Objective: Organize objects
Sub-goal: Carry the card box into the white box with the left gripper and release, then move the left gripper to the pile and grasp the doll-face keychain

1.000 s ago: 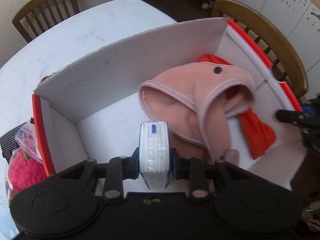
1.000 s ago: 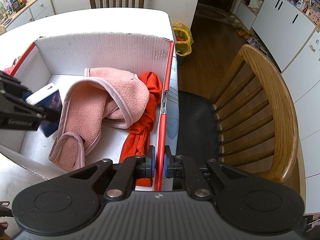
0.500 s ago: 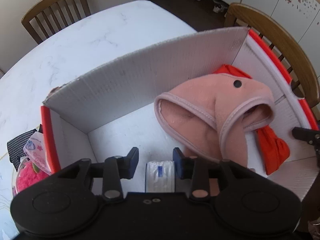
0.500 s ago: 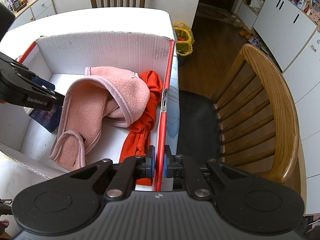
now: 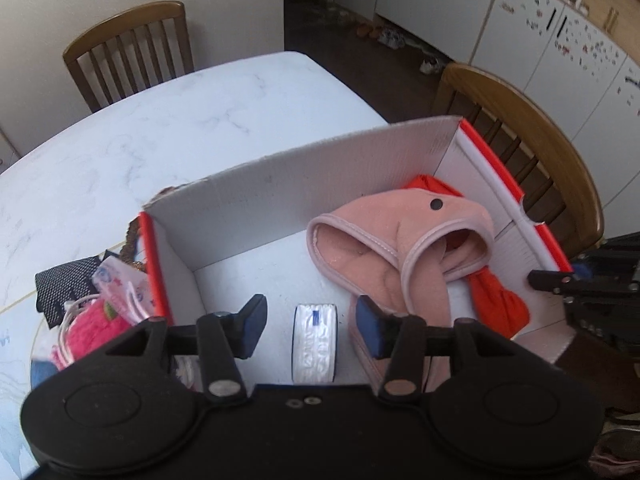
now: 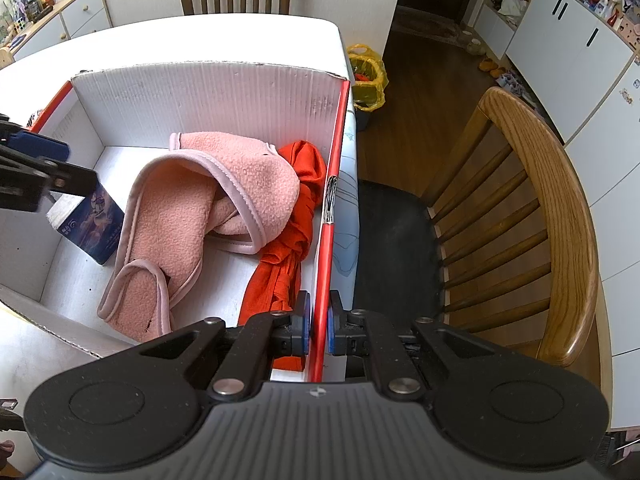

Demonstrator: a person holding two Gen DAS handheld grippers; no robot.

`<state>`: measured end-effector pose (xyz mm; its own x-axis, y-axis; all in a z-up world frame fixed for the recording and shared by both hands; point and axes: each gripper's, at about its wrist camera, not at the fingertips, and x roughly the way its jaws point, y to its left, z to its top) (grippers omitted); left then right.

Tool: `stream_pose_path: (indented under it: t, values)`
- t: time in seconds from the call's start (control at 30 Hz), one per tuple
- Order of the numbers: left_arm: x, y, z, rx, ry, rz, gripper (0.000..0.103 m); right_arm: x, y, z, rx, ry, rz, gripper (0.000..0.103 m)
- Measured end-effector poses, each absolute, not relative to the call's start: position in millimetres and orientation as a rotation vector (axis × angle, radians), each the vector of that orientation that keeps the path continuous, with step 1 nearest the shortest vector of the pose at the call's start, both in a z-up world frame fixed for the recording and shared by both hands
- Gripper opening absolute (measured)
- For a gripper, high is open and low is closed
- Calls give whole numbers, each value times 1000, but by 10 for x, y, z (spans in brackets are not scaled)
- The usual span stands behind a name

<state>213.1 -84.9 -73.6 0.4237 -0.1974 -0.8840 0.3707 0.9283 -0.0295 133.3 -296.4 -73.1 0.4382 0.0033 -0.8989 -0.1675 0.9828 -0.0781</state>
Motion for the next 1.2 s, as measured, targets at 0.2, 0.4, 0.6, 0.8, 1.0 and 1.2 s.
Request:
stream_pose_path:
  t: [0.2,0.4,0.6,0.8,1.0,1.2]
  values:
    - [2003,-703,-591,146,1032,-338,55,1332,-2964,-732,-164,1114,106,8]
    - [1851,-518,-430,117,965,-302,70,1331,-2963,-731,-165,1114,106,7]
    - [1748,-270,-373,79,925,-258,84,1331,-2963,-730,-165,1114,107,8]
    - [1681,17,-356,43,900,-195,98,1328,-2965,-735,-159,1112,103,8]
    - [1665,319,-413,15,900,-119,101,1309,-2969,-747,-163,1110,102,8]
    - [1633,580,-624,-11,947,-47,101,1300,-2972,-758,-164,1111,100,8]
